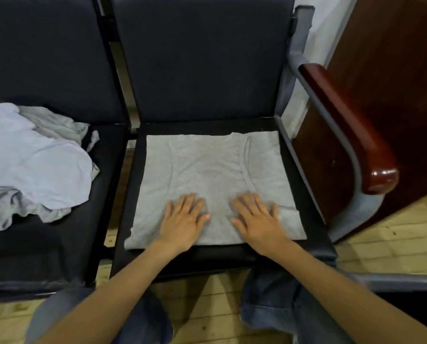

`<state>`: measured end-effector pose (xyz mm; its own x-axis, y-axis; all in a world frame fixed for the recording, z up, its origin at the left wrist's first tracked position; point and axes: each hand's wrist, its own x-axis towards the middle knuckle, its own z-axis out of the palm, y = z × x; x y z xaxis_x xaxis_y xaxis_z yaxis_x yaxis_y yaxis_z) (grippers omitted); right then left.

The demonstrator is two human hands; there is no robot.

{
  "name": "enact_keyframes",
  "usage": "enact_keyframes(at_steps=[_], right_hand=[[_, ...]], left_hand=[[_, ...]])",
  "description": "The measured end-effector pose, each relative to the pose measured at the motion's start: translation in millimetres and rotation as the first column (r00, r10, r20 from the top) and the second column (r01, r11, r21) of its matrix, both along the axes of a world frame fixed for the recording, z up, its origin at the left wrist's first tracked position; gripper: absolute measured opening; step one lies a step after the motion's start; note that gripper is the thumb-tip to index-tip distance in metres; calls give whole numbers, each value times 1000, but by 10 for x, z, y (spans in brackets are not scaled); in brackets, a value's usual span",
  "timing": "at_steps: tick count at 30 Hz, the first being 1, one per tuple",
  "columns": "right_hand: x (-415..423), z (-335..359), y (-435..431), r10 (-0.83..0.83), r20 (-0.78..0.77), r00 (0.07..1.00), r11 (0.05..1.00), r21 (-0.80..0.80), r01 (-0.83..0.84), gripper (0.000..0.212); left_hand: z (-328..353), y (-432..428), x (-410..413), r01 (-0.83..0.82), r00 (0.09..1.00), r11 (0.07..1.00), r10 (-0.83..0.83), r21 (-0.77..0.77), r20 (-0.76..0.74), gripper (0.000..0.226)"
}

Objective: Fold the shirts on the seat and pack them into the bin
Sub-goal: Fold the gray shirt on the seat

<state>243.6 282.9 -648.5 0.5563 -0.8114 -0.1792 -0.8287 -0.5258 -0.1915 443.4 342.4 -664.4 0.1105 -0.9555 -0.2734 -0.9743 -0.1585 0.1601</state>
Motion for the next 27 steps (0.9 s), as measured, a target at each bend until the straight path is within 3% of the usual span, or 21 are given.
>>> enact_keyframes(at_steps=[2, 4, 6, 10, 14, 19, 21, 23, 24, 26, 27], right_hand=[[-278, -147, -15, -93, -114, 989, 993, 65, 101, 87], [-480, -195, -75, -168, -123, 978, 983, 48, 175, 88], [-526, -167, -87, -198, -112, 974, 977, 62, 205, 88], [-414, -72, -39, -217, -116, 969, 971, 73, 227, 69], [-251, -80, 29, -102, -21, 995, 991, -93, 99, 91], [-131, -109, 51, -60, -69, 996, 996, 64, 65, 89], [14, -55, 32, -53, 104, 993, 996, -64, 60, 85], [281, -7, -45, 22, 370, 929, 986, -159, 40, 62], [447, -4, -117, 34, 463, 886, 991, -132, 31, 47], [869, 33, -267, 40, 477, 878, 999, -13, -38, 24], [1115, 69, -348, 61, 475, 878, 997, 8, -73, 20]], left_hand=[[-59, 74, 46, 23, 1000, 1000, -23, -15, -2, 86], [-99, 121, 122, 20, 1000, 999, -19, -43, 13, 100], [-81, 132, 180, 19, 1000, 999, -19, -39, -13, 100], [4, 104, 221, 78, 991, 997, -78, -7, -104, 101], [64, 206, 364, 56, 997, 995, -60, -77, -53, 106], [-53, 350, 584, 86, 993, 995, -90, -54, -77, 98], [-43, 360, 606, 88, 990, 994, -95, -68, -100, 88], [28, 367, 657, 6, 988, 989, -29, -150, -155, 81], [82, 376, 703, -99, 976, 966, 48, -240, -211, 79], [228, 407, 858, -391, 898, 865, 285, -314, -334, 63], [294, 434, 958, -515, 832, 824, 414, -238, -368, 58]])
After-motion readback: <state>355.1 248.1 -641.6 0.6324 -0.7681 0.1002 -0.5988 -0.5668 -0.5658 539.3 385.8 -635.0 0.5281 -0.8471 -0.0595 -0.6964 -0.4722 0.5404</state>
